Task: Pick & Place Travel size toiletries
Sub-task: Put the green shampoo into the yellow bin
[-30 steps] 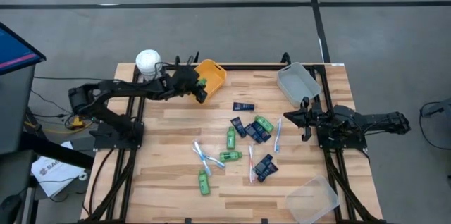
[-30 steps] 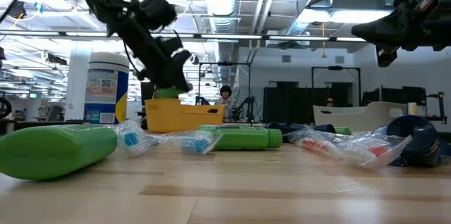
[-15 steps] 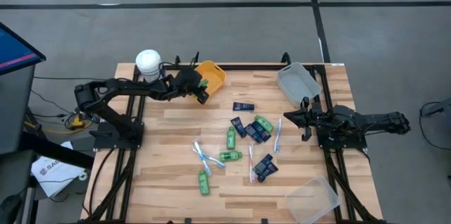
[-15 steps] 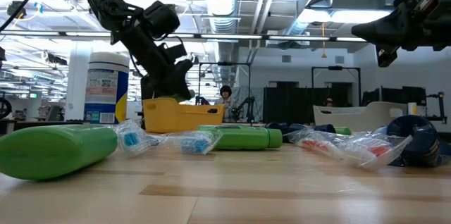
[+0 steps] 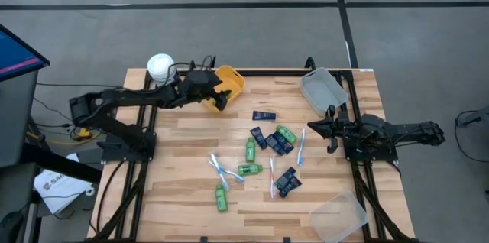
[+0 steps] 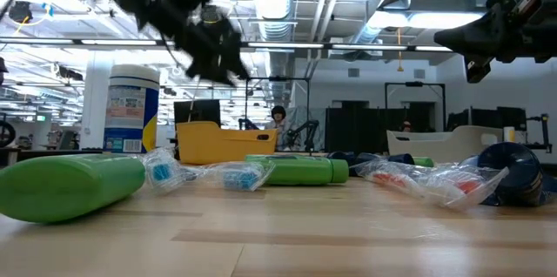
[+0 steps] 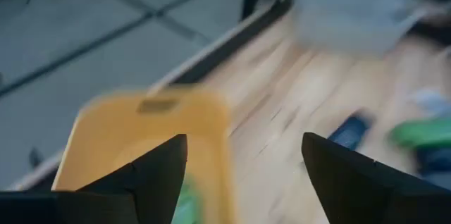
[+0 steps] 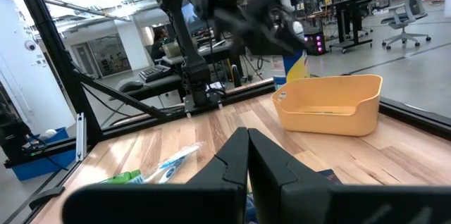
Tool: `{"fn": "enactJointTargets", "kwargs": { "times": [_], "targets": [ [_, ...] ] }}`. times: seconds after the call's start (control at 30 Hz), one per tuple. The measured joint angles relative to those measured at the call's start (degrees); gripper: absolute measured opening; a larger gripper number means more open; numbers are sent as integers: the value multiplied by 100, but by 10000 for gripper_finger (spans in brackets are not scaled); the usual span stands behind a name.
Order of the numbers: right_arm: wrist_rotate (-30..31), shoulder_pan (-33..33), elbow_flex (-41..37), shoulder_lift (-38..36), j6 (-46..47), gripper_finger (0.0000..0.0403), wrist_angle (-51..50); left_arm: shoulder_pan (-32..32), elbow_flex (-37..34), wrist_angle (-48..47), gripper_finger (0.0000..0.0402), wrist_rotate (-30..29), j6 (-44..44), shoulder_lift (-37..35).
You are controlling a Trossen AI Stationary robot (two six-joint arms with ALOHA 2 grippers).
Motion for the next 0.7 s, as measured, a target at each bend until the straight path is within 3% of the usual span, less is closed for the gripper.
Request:
{"fn": "enactJointTargets", "kwargs": {
  "times": [0.23, 0.4, 0.53, 0.7],
  "targets": [
    [0, 0, 0, -2, 0, 0, 2, -1037, 246, -146, 270, 575, 1, -822],
    [0, 0, 0, 0, 0, 0, 0, -2135, 246, -1335, 269, 981, -138, -1076],
    [0, 0, 0, -2, 0, 0, 2, -3206, 235, -2183, 269, 1492, 877, -1077],
    [0, 2, 0, -1, 0, 0, 0, -4225, 235, -2108, 270, 1458, 2469, -820]
  ]
}}
